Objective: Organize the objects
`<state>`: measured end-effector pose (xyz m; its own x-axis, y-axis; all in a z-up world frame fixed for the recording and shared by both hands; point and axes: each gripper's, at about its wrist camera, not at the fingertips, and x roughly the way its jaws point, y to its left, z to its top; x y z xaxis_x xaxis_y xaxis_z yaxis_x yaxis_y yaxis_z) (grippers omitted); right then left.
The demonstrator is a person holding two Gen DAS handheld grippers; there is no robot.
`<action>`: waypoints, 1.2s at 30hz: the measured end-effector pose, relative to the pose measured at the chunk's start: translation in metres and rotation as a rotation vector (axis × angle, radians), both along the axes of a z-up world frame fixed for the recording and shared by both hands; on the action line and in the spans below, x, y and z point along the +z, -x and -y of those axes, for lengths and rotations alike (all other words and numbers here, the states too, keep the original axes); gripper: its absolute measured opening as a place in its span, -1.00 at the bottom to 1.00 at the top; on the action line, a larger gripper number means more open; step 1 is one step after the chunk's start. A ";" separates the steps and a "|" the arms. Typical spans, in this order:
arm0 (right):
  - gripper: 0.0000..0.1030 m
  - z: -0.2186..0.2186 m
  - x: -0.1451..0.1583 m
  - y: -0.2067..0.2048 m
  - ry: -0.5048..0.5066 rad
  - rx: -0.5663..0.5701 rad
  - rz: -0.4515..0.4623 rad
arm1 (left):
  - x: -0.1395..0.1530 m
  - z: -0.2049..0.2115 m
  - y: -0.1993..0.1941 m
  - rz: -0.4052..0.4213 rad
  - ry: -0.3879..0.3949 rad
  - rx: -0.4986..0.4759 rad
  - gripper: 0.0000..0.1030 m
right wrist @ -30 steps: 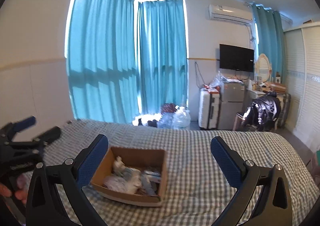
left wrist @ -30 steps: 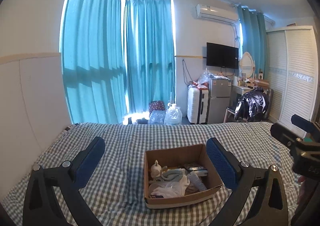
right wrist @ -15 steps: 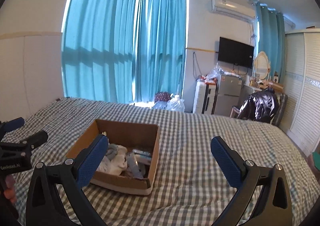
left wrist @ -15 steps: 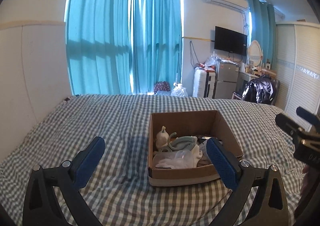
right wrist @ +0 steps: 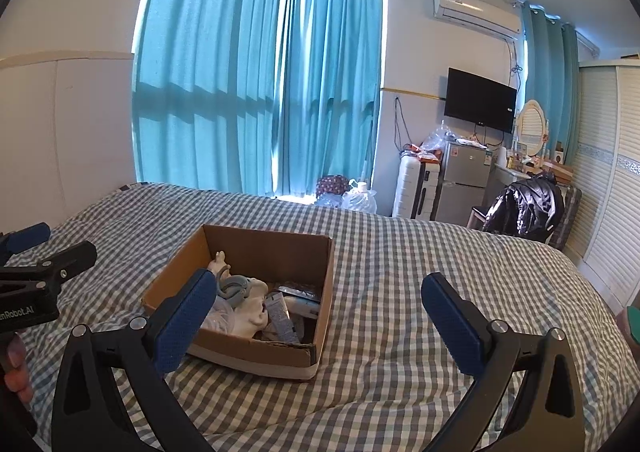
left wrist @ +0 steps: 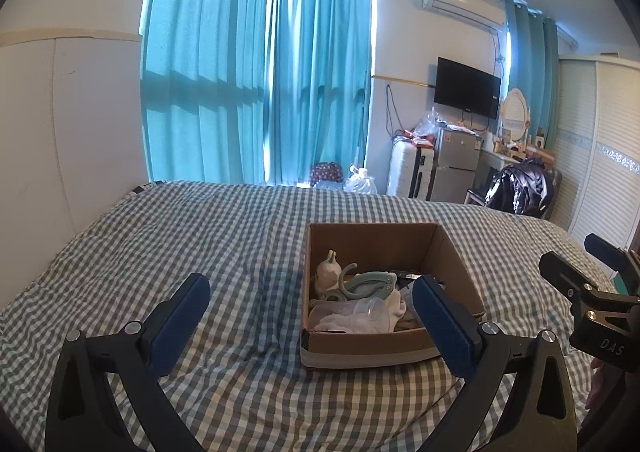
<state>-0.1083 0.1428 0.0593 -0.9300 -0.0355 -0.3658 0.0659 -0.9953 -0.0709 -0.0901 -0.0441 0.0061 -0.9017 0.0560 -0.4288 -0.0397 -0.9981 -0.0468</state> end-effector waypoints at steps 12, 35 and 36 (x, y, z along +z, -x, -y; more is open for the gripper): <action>1.00 -0.006 0.000 0.001 0.013 -0.009 0.005 | -0.005 -0.007 0.003 0.012 0.025 -0.006 1.00; 1.00 -0.001 -0.002 0.000 0.006 -0.007 0.018 | -0.007 -0.012 0.001 0.002 0.055 -0.014 1.00; 1.00 -0.001 -0.002 0.000 0.006 -0.008 0.018 | -0.007 -0.012 0.001 0.001 0.055 -0.015 1.00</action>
<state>-0.1085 0.1441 0.0572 -0.9234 -0.0305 -0.3826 0.0593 -0.9962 -0.0636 -0.0909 -0.0318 -0.0008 -0.9004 0.0458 -0.4327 -0.0548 -0.9985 0.0083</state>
